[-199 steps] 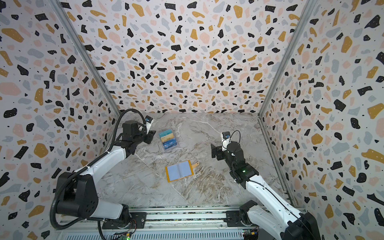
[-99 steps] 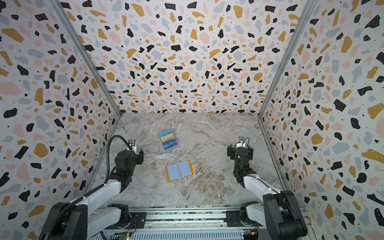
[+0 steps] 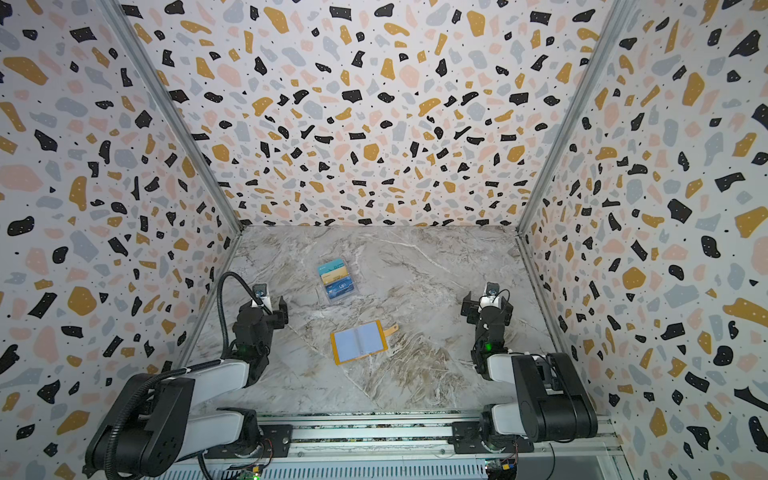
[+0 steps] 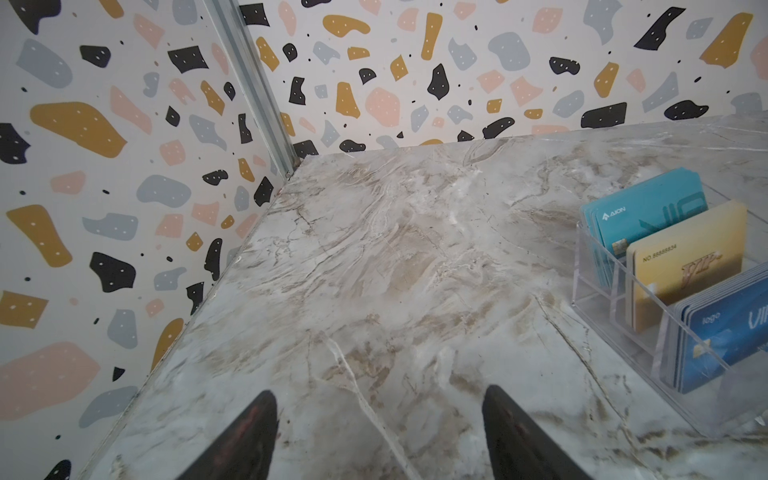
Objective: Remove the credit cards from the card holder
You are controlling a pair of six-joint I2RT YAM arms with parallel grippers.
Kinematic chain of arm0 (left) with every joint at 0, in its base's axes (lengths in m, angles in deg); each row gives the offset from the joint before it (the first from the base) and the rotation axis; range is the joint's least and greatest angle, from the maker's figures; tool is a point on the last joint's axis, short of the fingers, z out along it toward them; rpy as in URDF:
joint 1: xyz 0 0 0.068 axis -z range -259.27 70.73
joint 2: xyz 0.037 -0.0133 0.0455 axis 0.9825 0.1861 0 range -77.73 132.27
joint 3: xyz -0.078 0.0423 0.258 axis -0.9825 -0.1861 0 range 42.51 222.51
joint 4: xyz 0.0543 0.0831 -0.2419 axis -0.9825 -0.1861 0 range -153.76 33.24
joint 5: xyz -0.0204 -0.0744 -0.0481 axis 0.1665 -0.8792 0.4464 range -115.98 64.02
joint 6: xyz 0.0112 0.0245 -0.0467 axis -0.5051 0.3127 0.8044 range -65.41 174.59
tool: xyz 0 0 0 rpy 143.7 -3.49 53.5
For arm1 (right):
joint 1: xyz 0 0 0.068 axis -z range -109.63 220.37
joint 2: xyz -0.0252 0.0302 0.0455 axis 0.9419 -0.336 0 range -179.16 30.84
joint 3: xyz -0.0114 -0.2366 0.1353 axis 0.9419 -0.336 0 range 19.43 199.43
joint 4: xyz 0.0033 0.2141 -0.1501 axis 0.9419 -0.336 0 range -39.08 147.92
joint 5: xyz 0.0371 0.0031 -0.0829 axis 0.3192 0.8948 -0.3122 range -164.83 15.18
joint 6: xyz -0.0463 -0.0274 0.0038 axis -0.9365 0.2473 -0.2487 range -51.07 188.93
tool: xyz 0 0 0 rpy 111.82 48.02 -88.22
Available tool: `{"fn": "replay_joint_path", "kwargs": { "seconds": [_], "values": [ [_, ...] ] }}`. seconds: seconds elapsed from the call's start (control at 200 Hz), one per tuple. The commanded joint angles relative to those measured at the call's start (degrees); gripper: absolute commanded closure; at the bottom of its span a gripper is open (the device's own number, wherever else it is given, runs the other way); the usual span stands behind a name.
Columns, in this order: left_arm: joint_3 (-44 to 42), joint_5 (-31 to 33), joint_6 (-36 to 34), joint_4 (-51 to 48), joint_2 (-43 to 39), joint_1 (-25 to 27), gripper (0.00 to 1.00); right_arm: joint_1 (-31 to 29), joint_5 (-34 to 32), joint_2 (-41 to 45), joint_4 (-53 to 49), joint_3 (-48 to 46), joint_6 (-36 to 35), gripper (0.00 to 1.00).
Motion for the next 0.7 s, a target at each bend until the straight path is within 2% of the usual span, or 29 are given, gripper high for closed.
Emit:
{"fn": "replay_joint_path", "kwargs": {
  "seconds": [0.0,0.14,0.225,0.295,0.375,0.46,0.696],
  "values": [
    [-2.71,-0.93,1.17,13.17,1.56,-0.37,0.17,0.16,1.56,-0.88,4.66,-0.31,0.32,0.01],
    [-5.64,-0.22,1.61,24.74,7.69,-0.37,0.15,0.14,3.73,-1.35,5.58,-0.49,-0.73,0.01],
    [-3.53,0.30,1.72,17.18,5.73,-0.43,0.11,0.09,4.31,-1.38,6.62,-1.12,-0.98,0.01],
    [-3.93,0.66,2.11,20.16,7.11,-0.50,0.10,0.08,5.45,-2.28,8.20,-1.77,-1.39,0.01],
    [-3.33,-0.05,2.36,17.63,6.36,-1.12,0.03,-0.06,5.65,-6.73,17.73,-3.32,-2.52,0.01],
    [-3.38,-0.42,2.61,18.26,6.71,-1.42,0.00,-0.19,6.51,-5.13,10.12,-1.30,-2.37,0.01],
    [-3.37,-1.05,2.71,18.14,6.58,-1.78,0.00,-0.09,6.58,-5.14,10.36,-1.48,-2.28,0.01]
  ]
}}
